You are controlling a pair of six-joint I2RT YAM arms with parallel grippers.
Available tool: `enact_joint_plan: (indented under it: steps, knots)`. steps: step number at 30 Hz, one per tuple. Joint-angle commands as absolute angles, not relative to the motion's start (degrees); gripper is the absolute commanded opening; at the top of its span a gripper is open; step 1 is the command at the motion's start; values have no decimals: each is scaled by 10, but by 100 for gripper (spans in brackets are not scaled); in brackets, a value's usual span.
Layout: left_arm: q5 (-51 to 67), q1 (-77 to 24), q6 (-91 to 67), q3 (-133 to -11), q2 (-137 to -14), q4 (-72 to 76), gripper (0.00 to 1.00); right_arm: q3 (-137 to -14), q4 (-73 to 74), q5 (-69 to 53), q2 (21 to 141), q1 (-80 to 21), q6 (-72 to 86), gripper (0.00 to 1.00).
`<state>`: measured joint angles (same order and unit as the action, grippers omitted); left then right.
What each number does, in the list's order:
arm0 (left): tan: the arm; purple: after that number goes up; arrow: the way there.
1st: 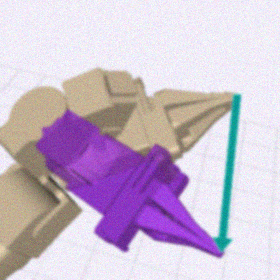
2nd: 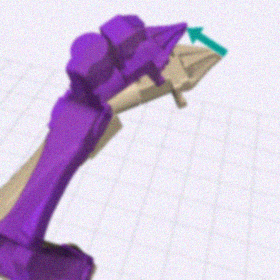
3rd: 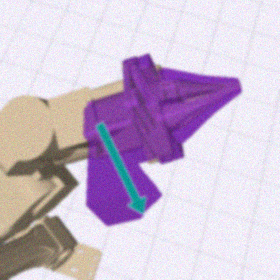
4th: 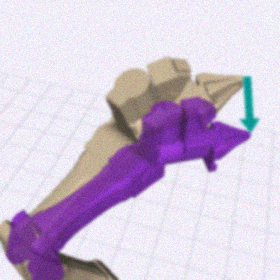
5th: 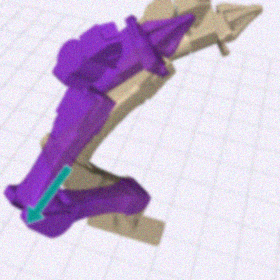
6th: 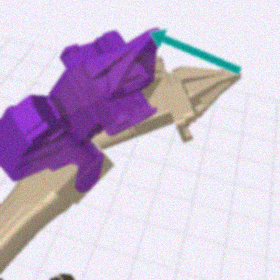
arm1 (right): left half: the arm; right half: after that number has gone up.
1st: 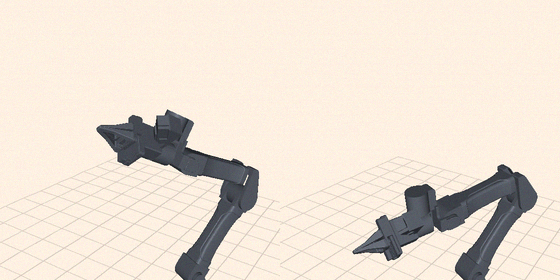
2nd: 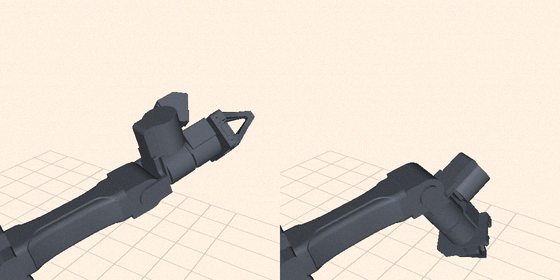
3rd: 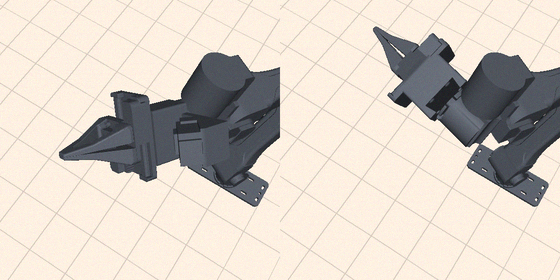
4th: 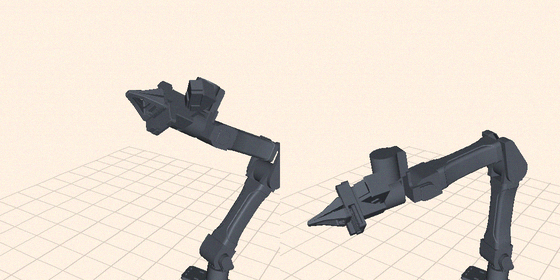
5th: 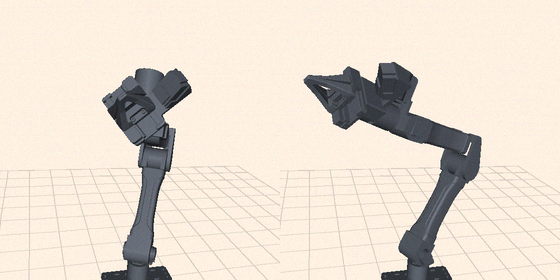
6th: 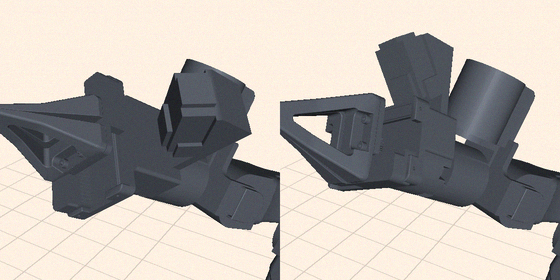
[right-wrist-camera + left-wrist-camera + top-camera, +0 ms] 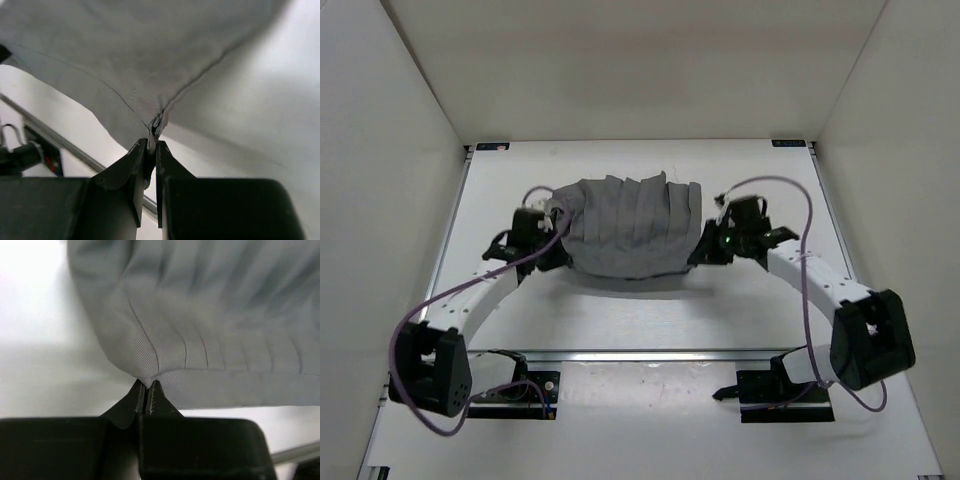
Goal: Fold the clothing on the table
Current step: Flatten the skirt out
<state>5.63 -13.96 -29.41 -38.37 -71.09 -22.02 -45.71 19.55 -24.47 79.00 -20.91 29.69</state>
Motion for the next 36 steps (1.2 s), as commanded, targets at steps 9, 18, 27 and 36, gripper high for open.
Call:
enact_joint_plan:
  steps: [9,18,27,36]
  knots:
    - [99,-117,-306,-869,-606,-373,0,-890,354,-309,662,-162,200,0]
    - [146,-81,-306,-890,-685,-329,0,-978,341,-354,751,-113,187,0]
    - [123,-63,-247,-1049,-886,-374,0,-1248,414,-359,974,-110,154,0]
    - [169,-54,-270,-1069,-922,-357,0,-1211,366,-439,1008,-48,188,0]
